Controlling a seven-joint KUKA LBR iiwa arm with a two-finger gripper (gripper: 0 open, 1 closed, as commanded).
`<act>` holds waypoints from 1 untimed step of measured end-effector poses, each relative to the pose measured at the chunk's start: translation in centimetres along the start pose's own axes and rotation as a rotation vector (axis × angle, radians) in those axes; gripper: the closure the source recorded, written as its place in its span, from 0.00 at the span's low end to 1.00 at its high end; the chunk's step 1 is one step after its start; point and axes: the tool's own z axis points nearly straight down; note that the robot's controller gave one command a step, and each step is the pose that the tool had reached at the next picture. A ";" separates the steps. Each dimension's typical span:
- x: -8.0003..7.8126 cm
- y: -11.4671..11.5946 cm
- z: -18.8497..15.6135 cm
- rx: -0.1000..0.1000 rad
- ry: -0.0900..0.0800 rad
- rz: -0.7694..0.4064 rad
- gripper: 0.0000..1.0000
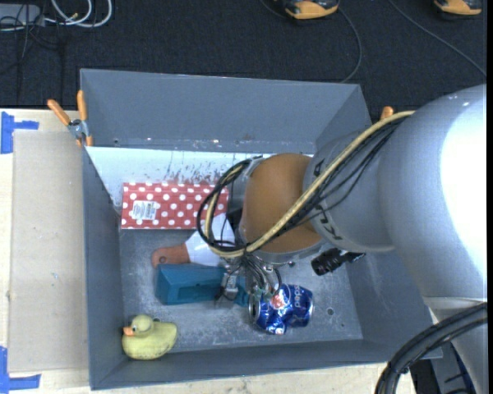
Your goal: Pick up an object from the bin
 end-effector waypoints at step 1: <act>0.3 -0.3 -4.8 0.005 0.009 -0.026 1.00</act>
Offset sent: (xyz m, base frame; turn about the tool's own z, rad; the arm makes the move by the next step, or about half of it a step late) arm 0.0080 -0.0125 0.0022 0.0165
